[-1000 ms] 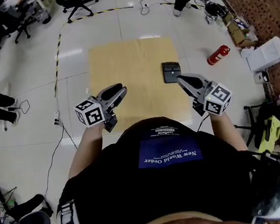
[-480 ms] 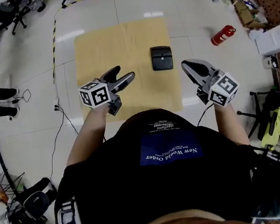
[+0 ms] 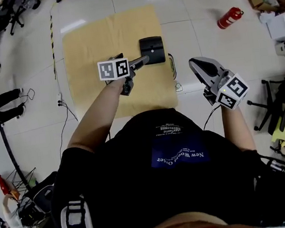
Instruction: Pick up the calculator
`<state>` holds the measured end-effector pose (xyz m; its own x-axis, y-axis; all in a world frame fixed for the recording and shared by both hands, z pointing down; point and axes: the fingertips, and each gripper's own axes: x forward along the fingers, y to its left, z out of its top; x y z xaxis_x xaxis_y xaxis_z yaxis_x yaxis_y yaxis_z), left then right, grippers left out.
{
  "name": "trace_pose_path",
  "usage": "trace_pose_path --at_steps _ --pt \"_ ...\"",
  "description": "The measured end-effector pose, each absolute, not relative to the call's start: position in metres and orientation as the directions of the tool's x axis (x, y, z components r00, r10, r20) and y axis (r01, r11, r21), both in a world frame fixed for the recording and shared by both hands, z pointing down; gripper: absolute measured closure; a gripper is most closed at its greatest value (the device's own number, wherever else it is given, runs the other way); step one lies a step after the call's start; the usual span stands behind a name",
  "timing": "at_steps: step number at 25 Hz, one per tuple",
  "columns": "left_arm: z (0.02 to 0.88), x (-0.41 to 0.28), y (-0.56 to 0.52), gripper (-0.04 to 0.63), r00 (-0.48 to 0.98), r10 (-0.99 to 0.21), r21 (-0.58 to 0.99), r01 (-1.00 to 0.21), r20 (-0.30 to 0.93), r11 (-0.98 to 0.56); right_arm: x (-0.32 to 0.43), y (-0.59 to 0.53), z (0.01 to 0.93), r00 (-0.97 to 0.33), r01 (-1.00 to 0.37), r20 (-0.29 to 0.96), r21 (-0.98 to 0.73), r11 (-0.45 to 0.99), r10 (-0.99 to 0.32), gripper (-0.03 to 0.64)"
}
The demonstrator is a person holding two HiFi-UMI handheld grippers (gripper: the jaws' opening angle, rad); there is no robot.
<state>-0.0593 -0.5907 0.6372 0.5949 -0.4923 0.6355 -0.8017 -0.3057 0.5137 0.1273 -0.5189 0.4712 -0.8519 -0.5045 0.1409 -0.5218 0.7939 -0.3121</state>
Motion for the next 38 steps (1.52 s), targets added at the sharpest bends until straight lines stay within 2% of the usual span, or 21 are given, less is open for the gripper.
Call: trace_pose_path --at_steps 5,12,17,25,38 --pt "0.686 -0.016 -0.613 0.020 0.536 -0.403 0.504 -0.842 0.742 -0.193 0.165 -0.519 0.488 -0.845 -0.530 0.135 -0.351 0.772 -0.518 0.632" --pt "0.739 0.003 -0.635 0.020 0.385 -0.340 0.380 -0.921 0.858 -0.086 0.214 -0.518 0.507 -0.818 -0.562 0.136 -0.397 0.725 -0.560 0.632" --pt "0.764 0.013 -0.642 0.018 0.289 -0.286 0.283 -0.957 0.914 -0.064 0.244 -0.517 0.521 -0.804 -0.576 0.143 -0.426 0.698 -0.577 0.632" --pt "0.778 0.008 -0.659 0.018 0.154 -0.284 0.156 -0.988 0.946 -0.016 0.269 -0.525 0.526 -0.794 -0.585 0.136 -0.435 0.685 -0.592 0.632" --pt "0.786 0.008 -0.661 0.014 0.101 -0.285 0.099 -0.995 0.953 -0.022 0.279 -0.531 0.538 -0.797 -0.577 0.136 -0.460 0.675 -0.589 0.632"
